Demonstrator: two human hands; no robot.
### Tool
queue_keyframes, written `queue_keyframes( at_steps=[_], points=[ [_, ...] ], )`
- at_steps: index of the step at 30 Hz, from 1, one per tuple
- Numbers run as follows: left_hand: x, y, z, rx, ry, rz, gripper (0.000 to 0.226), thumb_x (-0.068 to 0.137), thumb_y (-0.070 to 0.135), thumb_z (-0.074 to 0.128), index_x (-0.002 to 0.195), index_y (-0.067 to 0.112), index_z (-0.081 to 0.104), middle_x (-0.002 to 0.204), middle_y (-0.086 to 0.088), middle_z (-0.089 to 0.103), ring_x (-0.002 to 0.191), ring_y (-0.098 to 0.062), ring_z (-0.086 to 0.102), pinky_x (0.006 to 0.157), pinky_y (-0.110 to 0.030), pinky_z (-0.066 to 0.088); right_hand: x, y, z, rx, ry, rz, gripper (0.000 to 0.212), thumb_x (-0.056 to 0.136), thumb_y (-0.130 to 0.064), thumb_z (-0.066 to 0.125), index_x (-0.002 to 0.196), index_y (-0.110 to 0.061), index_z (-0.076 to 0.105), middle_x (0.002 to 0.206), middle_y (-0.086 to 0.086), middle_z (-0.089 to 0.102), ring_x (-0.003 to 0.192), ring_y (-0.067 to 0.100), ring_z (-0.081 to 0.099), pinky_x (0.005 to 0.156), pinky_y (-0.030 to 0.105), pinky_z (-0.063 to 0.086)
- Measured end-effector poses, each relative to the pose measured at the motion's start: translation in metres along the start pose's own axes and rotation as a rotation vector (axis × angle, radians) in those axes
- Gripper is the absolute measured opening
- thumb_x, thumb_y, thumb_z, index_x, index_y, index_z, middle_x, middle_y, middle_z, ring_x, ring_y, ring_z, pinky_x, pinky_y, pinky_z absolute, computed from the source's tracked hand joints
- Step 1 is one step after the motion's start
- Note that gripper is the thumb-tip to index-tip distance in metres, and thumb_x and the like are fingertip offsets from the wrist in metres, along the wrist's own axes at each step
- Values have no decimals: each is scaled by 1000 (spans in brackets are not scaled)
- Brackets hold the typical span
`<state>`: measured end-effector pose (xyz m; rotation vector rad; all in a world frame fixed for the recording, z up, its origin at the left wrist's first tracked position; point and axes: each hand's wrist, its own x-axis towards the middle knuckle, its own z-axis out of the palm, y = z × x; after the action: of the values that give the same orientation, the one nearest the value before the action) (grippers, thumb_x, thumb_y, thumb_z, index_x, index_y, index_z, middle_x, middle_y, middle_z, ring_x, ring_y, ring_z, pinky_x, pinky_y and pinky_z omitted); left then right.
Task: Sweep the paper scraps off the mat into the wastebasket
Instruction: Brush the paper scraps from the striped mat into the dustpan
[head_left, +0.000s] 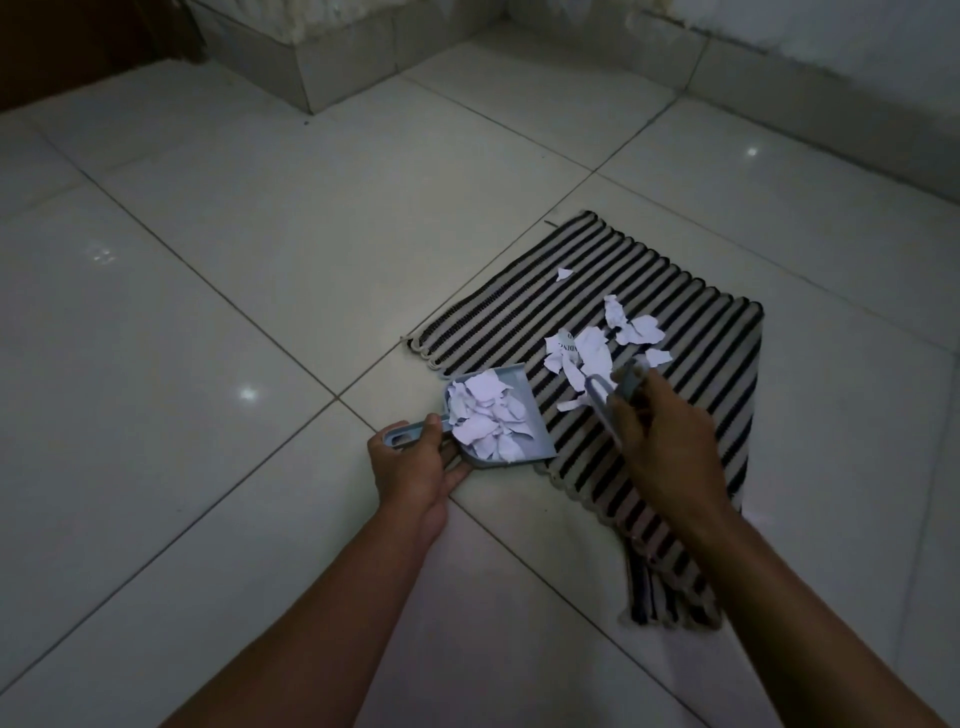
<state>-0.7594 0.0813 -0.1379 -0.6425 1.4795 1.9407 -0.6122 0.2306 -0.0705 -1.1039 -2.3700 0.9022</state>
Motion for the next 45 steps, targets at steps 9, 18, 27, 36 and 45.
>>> queue_keyframes(
  at_steps=[9,18,27,36,45],
  points=[
    [-1,4,1,17,2,52,30,98,7,64,114,18,42,111,-19,66,82,-27,72,64,-44,63,-8,-13,8,127,-87,-52,29,99,-30,49,128,-30,53,88,-15,58,60,-7,55,49,8,44],
    [-1,4,-4,17,-21,20,30,99,6,63,121,15,44,123,-28,66,87,-33,72,70,-51,62,-18,-30,50,-38,-221,-164,26,101,-33,44,124,-28,55,103,-4,66,83,7,58,72,30,54],
    [8,11,1,-9,-20,8,30,97,6,66,118,13,46,123,-26,65,92,-32,72,74,-53,61,10,-17,13,174,-19,-14,23,100,-27,51,123,-26,54,85,-20,55,69,-2,62,51,20,52],
    [24,24,27,26,-53,27,33,98,6,64,123,12,44,118,-23,66,90,-31,72,79,-57,59,50,-17,34,2,-163,-65,21,102,-35,43,117,-27,54,96,-5,65,76,9,62,63,26,53],
    [28,18,12,23,-43,38,36,98,8,65,130,10,48,122,-24,67,84,-27,73,71,-52,62,34,-12,32,37,-122,-113,16,101,-27,47,109,-17,56,88,-4,65,73,13,59,64,39,55]
  ],
)
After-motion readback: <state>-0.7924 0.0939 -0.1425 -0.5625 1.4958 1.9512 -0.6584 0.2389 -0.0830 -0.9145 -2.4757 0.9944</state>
